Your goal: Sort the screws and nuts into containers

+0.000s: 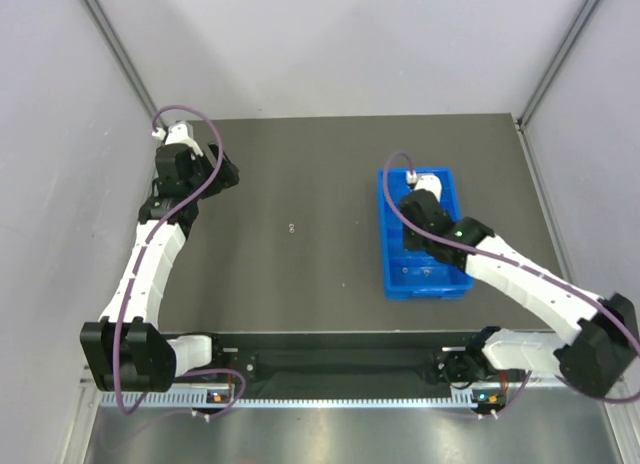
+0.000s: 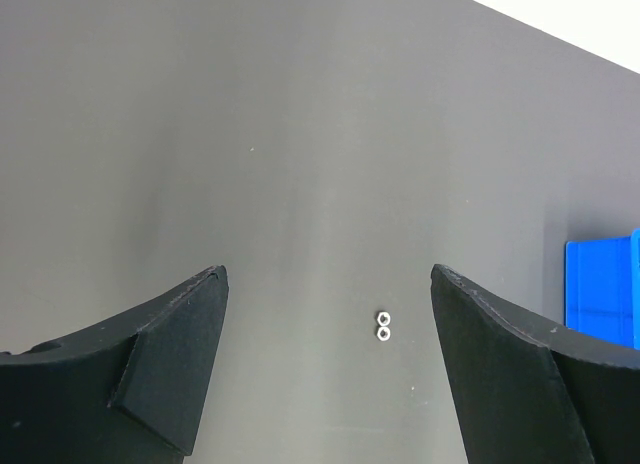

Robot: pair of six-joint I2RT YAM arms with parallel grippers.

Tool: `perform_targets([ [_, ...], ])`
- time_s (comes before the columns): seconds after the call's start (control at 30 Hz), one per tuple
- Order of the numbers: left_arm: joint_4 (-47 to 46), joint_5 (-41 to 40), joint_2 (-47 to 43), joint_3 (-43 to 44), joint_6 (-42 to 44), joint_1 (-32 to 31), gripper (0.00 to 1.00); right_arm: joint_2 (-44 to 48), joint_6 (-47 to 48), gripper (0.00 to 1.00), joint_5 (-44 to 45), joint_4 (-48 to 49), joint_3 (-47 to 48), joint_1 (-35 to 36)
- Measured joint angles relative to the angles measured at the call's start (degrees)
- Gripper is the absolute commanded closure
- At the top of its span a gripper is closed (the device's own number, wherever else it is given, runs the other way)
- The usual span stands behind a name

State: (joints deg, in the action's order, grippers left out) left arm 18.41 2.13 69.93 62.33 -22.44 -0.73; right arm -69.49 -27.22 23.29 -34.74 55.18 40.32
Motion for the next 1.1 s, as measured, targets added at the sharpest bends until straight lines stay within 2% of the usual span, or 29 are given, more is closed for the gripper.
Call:
perform_targets([
  [0.17,-0.07,0.0,0.0,0.0,0.0,0.0,0.13,6.99,-2.12,0.92,0.07,-3.69,-4.59,-1.07],
  [0.43,-0.2,-0.04,0.0,0.0,0.0,0.0,0.13,7.63,-5.46,0.91,-0.9,-5.99,-11.39,-1.2],
  [0.53,-0.22,-0.04,0.0,0.0,0.0,0.0,0.13,8.07,-6.23,0.83,-1.27,-6.4,-12.57,-1.22],
  [0.57,-0.22,-0.04,0.0,0.0,0.0,0.0,0.13,8.26,-6.47,0.72,-1.36,-6.54,-12.61,-1.22],
  [0.6,-0.22,-0.04,0.0,0.0,0.0,0.0,0.13,8.35,-6.67,0.65,-1.38,-6.47,-12.61,-1.22],
  [0.67,-0.24,-0.04,0.0,0.0,0.02,0.0,0.13,8.39,-6.75,0.52,-1.51,-6.51,-12.59,-1.22],
  [0.73,-0.24,-0.04,0.0,0.0,0.02,0.0,0.13,8.39,-6.45,0.44,-1.73,-6.71,-12.17,-1.14],
  [0.83,-0.24,-0.09,0.0,0.0,0.02,0.0,0.13,7.43,-5.62,0.37,-1.64,-7.32,-9.29,-0.07],
  [1.1,-0.26,-0.22,0.0,0.0,0.04,0.0,0.13,-6.19,-2.75,0.36,-0.92,-2.38,7.63,9.81],
])
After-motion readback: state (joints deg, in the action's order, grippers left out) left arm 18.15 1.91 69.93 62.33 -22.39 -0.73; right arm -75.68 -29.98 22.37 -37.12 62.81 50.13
